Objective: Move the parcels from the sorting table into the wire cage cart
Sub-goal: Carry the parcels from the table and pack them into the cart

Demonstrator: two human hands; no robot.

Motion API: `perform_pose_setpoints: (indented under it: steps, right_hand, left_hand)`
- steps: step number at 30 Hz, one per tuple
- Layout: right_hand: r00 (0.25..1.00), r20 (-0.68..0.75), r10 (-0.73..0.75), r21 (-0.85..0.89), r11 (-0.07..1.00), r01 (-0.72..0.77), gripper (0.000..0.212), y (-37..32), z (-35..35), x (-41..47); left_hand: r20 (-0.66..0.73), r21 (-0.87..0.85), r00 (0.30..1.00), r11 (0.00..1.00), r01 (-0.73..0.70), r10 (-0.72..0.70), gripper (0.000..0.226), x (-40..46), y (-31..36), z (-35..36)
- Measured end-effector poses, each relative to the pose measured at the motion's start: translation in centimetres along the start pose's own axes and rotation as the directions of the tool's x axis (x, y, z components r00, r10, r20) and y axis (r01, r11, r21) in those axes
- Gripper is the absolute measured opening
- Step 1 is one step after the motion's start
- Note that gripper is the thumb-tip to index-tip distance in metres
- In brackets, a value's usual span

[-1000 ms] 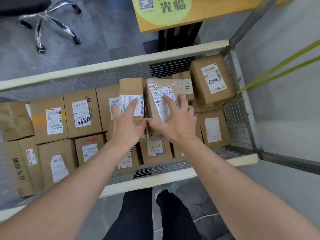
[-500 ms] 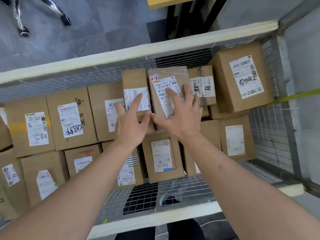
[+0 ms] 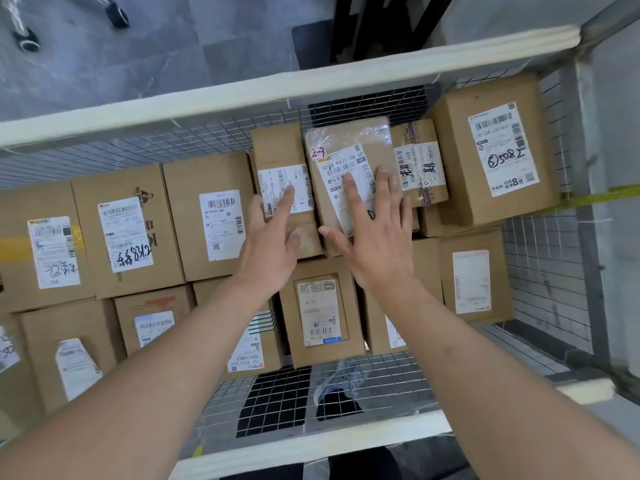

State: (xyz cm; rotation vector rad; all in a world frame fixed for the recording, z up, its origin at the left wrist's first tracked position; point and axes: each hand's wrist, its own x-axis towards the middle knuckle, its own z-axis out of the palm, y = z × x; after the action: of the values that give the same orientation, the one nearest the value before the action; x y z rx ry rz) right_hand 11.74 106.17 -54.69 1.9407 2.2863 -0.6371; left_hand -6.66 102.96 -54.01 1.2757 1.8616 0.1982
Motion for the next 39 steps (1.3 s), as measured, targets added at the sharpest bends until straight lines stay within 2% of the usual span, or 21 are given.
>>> perform_pose_setpoints:
  steps: [3, 6, 8, 11, 17, 22, 27, 32, 39]
  right_hand:
    - [1.000, 0.029, -0.003, -0.030, 1.000, 0.003, 0.087, -0.3, -0.2, 0.5]
    - [0.997, 0.077, 0.007, -0.028, 1.000, -0.005, 0.080, -0.3, -0.6, 1.0]
    - [0.995, 0.101, 0.012, -0.033, 0.999, -0.009, 0.076, -0.2, -1.0, 1.4]
    - [0.992, 0.123, 0.028, -0.056, 0.998, -0.021, 0.074, -0.5, -1.5, 1.9]
    - [0.988, 0.143, 0.057, -0.058, 0.997, -0.050, 0.074, -1.6, -2.6, 2.2]
    - [0.992, 0.120, 0.041, -0.042, 0.998, -0.036, 0.065, -2.9, -5.4, 0.8]
    - [0.992, 0.122, -0.033, -0.027, 0.999, 0.036, 0.057, -4.1, -9.3, -2.8]
    - [0.994, 0.094, -0.060, 0.015, 0.998, 0.059, 0.058, -4.7, -14.6, -7.4]
    - [0.997, -0.024, -0.073, 0.017, 0.997, 0.073, 0.057, -5.1, -23.7, -15.6]
  left_hand:
    - [-0.128, 0.330, 0.984, 0.941, -0.077, 0.126, 0.067, 0.3, 0.5, 0.1]
    - [-0.042, 0.485, 0.967, 0.852, -0.199, 0.250, 0.068, 1.0, 0.7, 0.3]
    - [0.020, 0.473, 0.965, 0.848, -0.240, 0.263, 0.067, 1.4, 1.1, 0.4]
    - [0.029, 0.431, 0.967, 0.870, -0.239, 0.252, 0.066, 1.5, 1.6, 0.0]
    - [0.087, 0.459, 0.966, 0.851, -0.255, 0.243, 0.066, 1.4, 1.9, -1.2]
    - [0.093, 0.489, 0.946, 0.814, -0.314, 0.310, 0.065, 0.2, 3.6, -3.3]
    - [0.091, 0.502, 0.924, 0.784, -0.365, 0.371, 0.048, -3.7, 6.3, -6.1]
    - [0.110, 0.534, 0.908, 0.746, -0.398, 0.405, 0.046, -9.0, 9.7, -9.1]
    - [0.105, 0.596, 0.876, 0.675, -0.434, 0.471, 0.046, -17.7, 15.7, -13.4]
